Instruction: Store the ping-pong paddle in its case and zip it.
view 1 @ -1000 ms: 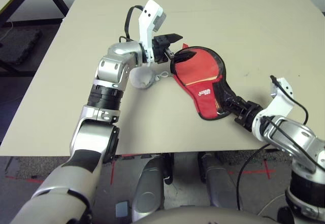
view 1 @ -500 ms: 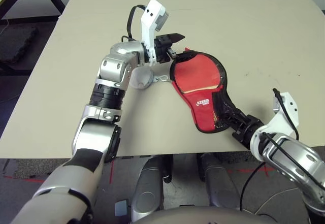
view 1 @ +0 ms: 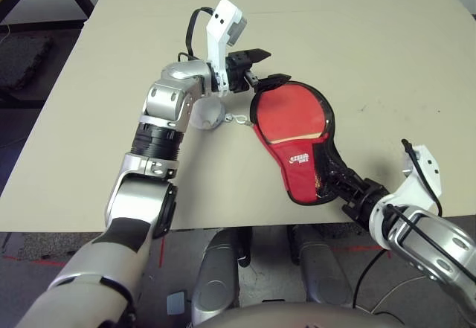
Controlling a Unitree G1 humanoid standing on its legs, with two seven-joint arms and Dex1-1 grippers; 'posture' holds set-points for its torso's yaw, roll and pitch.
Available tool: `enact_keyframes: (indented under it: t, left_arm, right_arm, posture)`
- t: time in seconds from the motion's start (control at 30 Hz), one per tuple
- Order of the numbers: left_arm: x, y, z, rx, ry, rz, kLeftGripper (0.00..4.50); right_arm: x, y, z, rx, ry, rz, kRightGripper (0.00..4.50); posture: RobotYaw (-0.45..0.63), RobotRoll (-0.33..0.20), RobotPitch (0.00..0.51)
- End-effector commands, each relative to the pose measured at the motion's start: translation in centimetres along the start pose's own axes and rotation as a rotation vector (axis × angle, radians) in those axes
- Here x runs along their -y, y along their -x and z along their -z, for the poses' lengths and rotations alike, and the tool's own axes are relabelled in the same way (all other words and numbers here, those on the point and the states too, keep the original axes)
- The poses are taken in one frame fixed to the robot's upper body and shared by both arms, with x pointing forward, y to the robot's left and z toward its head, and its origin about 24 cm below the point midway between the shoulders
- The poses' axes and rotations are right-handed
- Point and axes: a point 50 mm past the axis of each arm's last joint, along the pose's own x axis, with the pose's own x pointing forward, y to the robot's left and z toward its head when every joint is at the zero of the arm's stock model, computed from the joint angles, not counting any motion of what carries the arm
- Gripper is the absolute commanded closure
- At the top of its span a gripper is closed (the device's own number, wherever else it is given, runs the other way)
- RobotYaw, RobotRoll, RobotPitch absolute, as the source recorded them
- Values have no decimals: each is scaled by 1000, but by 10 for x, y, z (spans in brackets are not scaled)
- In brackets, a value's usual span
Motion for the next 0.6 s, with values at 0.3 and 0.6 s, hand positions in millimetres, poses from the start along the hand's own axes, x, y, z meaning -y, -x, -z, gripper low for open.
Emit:
enact_keyframes:
  t: [0.3,0.6]
  left_arm:
    - [0,-3,3,-18,6,16,0]
    - [-1,-1,2,-14,2,5,0]
  right_arm:
    - [6,4,24,-151,104,-50,4485]
    - [18,-5,-17,-59,274,-75,2242]
  posture:
    - [-115,0,260]
    - [-104,0,250]
